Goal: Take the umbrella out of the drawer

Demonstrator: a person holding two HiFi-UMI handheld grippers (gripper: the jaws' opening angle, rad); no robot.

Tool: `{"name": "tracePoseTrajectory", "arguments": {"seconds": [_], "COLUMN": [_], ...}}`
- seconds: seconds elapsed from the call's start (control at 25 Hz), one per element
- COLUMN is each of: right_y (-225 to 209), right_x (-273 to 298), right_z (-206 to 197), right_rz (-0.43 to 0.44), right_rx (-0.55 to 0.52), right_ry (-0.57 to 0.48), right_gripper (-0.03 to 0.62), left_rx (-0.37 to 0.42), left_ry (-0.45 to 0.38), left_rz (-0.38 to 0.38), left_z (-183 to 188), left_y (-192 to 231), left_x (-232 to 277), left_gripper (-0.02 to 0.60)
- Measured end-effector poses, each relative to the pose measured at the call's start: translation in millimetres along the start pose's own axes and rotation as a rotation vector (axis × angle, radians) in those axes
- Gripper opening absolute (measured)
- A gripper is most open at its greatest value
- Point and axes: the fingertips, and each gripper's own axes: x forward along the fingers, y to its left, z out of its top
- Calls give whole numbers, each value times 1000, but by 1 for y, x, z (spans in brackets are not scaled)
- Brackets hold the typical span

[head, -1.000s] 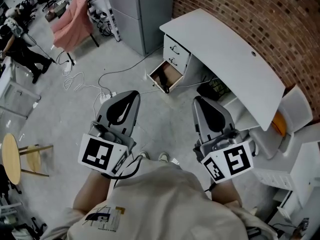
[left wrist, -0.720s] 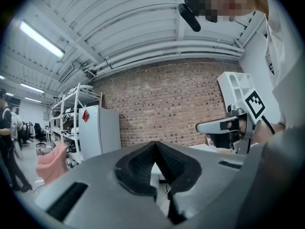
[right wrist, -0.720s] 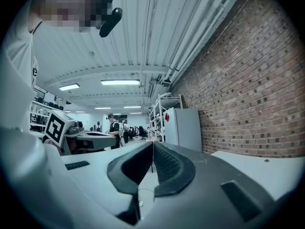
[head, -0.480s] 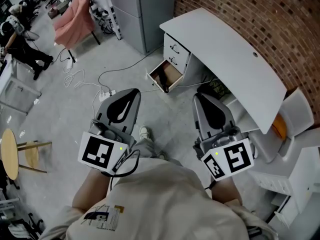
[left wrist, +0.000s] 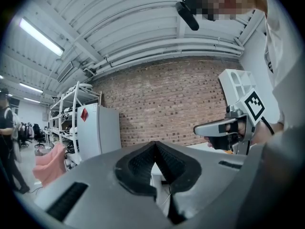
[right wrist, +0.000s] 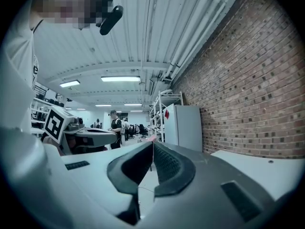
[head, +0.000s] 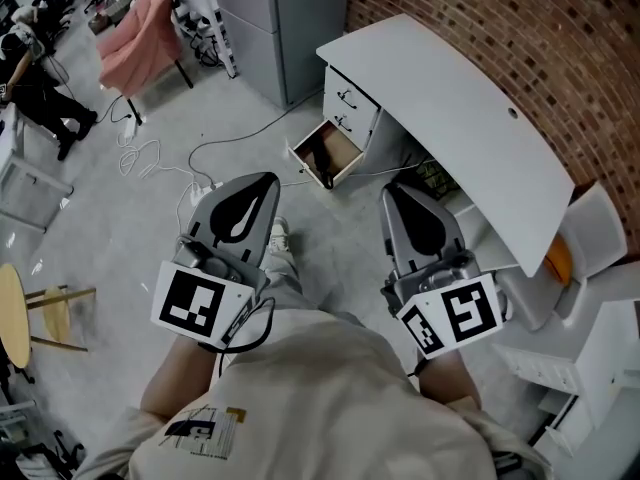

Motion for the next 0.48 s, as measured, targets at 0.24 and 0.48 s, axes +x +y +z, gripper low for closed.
{"name": "tracePoseTrajectory", "arguments": {"seconds": [0.24,0.48], "right_y": [-11,-32], "right_x": [39,92], "right_z": [-5,-15], "right_rz": [-3,-21], "right_rx": [5,0], "right_ry": [24,64], "right_gripper": [8,8], "left_rx": [-12,-67], "left_ry": [2,-15], "left_rz": [-10,-40], "left_z": [-3,-3], "left_y": [30,72], "left_x": [27,62], "left_gripper": [8,8]}}
